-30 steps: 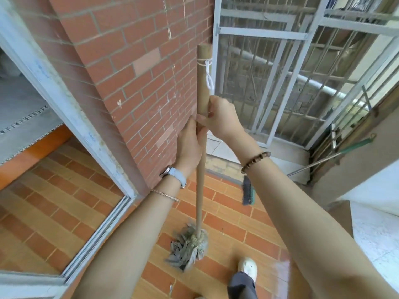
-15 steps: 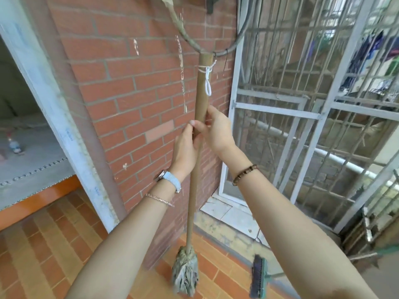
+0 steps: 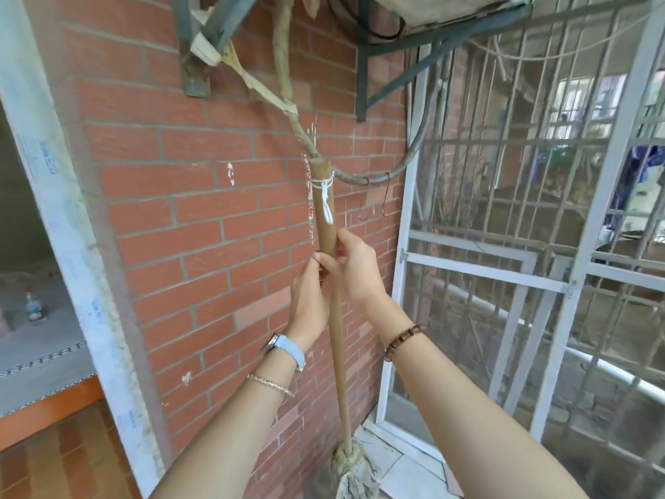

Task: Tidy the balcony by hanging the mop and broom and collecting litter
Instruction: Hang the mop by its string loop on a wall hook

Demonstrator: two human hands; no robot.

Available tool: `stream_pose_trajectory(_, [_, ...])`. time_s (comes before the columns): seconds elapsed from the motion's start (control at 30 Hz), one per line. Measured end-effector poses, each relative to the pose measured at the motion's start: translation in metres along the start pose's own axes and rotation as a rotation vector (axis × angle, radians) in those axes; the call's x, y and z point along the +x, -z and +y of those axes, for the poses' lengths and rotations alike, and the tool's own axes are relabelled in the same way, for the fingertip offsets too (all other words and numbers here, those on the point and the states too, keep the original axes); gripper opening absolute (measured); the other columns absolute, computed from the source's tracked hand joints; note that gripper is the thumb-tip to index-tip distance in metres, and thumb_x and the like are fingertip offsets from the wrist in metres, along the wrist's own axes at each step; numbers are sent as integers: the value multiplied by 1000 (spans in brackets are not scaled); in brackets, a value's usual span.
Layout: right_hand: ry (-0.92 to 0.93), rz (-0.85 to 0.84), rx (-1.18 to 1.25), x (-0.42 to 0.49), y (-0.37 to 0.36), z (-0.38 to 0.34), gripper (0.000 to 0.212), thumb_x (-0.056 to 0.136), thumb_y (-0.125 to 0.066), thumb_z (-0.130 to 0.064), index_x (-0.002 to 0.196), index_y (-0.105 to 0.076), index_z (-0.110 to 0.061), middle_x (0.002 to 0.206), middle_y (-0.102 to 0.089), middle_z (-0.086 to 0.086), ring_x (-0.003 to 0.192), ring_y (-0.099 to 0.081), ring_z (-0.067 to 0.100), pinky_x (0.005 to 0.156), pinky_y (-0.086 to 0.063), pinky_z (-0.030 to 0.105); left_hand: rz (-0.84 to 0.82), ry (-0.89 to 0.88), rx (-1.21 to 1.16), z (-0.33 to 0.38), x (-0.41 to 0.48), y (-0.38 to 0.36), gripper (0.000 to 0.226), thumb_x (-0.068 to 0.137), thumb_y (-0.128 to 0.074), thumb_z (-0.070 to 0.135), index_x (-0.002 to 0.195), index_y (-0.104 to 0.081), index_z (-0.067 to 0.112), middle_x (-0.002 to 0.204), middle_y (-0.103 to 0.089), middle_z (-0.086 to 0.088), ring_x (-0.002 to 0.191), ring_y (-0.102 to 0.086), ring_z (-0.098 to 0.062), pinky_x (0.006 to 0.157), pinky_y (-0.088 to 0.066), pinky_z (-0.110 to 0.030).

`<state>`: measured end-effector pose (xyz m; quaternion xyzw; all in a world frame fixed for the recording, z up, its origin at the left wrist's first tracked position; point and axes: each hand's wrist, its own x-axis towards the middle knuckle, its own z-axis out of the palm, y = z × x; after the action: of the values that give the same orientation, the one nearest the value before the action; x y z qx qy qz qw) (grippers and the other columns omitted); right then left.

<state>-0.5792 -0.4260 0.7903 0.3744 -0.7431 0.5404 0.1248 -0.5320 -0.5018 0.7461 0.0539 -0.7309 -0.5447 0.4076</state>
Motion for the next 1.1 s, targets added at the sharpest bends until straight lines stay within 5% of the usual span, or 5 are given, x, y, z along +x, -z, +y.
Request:
stream_pose_trajectory(0.23, [-47, 46, -43, 60, -13, 77, 25, 85, -71, -19, 82, -51, -4, 81, -66, 13, 71, -68, 20, 61, -53, 28, -93, -107, 105, -72, 65, -38, 41, 94, -46, 18, 97, -56, 58, 93, -68, 33, 84, -64, 11, 63, -46, -3])
stream_pose_trajectory(0.33, [-96, 50, -66, 81, -16, 110, 25, 84, -72, -20, 73, -50, -17, 71, -62, -1, 58, -61, -2, 56, -46, 13, -157, -79, 109, -107, 91, -59, 35, 93, -47, 20, 100, -57, 52, 98, -70, 22, 90, -67, 1, 75, -56, -25])
stream_pose_trajectory(0.47, [-190, 36, -71, 107, -15, 154, 18, 83, -73, -25, 92, -60, -17, 89, -70, -3, 78, -69, 9, 72, -56, 27, -210, -72, 135, -149, 120, -83, 28, 93, -50, 20, 107, -56, 43, 101, -71, 12, 90, -67, -5, 75, -56, -31])
stream_pose_trajectory(0.63, [-137, 161, -56, 134, -3, 176, 29, 81, -75, -31, 103, -60, -19, 87, -70, -8, 78, -66, 3, 66, -46, 5, -202, 2, 247, -187, 144, -101, 17, 91, -59, 27, 107, -56, 21, 88, -68, 0, 79, -64, -21, 67, -51, -35])
stream_pose_trajectory(1.1, [-209, 312, 234, 207, 8, 260, 2, 86, -69, -10, 86, -67, -12, 79, -72, 3, 74, -69, 17, 65, -53, 17, -138, 207, 431, -268, 183, -153, 13, 93, -57, 31, 92, -54, 19, 76, -61, 5, 67, -57, -11, 53, -39, -21])
